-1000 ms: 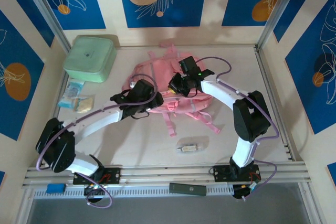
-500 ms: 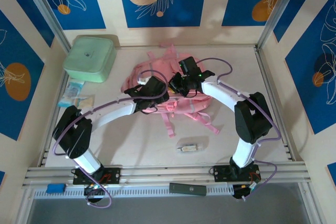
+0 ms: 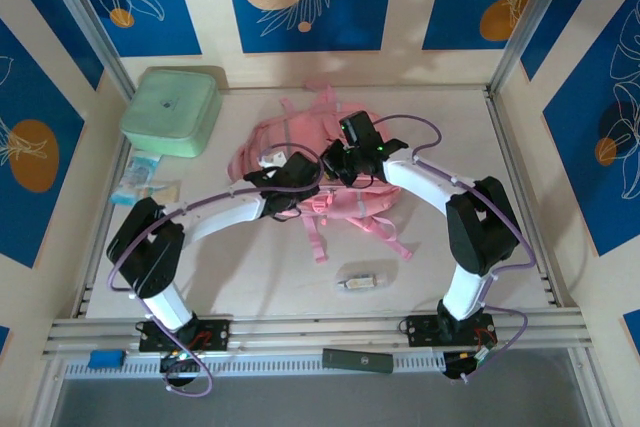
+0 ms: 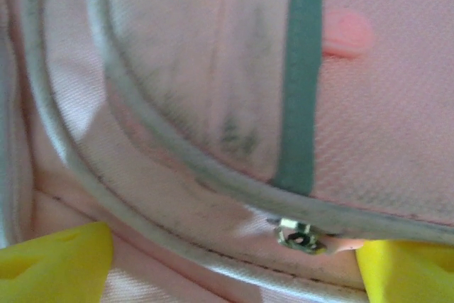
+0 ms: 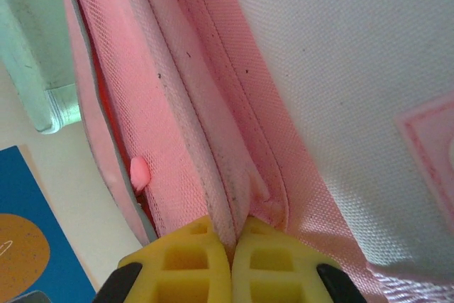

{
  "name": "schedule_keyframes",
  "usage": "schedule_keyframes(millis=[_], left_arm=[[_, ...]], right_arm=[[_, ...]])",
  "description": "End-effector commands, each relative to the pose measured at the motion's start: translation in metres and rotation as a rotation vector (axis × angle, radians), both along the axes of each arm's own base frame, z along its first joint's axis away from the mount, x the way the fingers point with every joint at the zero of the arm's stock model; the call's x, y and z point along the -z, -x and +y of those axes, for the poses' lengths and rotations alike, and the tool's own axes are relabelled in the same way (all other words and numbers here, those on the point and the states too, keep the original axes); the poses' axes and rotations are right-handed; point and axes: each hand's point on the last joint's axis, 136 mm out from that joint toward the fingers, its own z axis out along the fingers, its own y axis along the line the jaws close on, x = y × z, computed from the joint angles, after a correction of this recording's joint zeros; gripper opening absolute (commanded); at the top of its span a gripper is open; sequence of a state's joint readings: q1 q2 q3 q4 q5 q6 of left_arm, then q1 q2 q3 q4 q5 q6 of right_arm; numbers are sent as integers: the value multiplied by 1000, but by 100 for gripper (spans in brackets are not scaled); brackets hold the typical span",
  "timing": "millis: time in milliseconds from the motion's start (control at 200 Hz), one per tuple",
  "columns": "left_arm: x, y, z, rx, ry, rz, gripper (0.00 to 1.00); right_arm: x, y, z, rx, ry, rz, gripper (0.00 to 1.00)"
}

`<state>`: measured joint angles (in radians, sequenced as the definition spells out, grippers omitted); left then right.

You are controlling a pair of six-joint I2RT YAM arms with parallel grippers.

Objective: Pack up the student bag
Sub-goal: Unzip the student bag at the center of the table.

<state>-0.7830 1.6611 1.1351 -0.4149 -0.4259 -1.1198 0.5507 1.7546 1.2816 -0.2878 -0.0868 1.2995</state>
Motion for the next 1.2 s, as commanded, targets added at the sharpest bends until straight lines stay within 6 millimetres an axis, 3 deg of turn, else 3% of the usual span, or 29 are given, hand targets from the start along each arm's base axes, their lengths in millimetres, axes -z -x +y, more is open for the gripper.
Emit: schedule_keyframes(millis=[0, 135, 300, 530, 855, 1195], left_arm=[[-7, 19, 48, -85, -124, 2, 80], [-18, 30, 48, 13, -109, -4, 71], [-38, 27, 8, 256, 1, -78, 65], [-48, 16, -3, 479, -110, -108, 61], [-44, 0, -7, 652, 15, -131, 49], [-20, -14, -10, 648, 38, -91, 37]], right_arm=[[-44, 5, 14, -52, -105, -83, 0], [-46, 4, 14, -56, -103, -92, 0], [-44, 4, 16, -61, -104, -86, 0], [-46, 5, 15, -68, -91, -89, 0], [-44, 5, 15, -69, -78, -83, 0], [-44, 7, 17, -68, -73, -82, 0]])
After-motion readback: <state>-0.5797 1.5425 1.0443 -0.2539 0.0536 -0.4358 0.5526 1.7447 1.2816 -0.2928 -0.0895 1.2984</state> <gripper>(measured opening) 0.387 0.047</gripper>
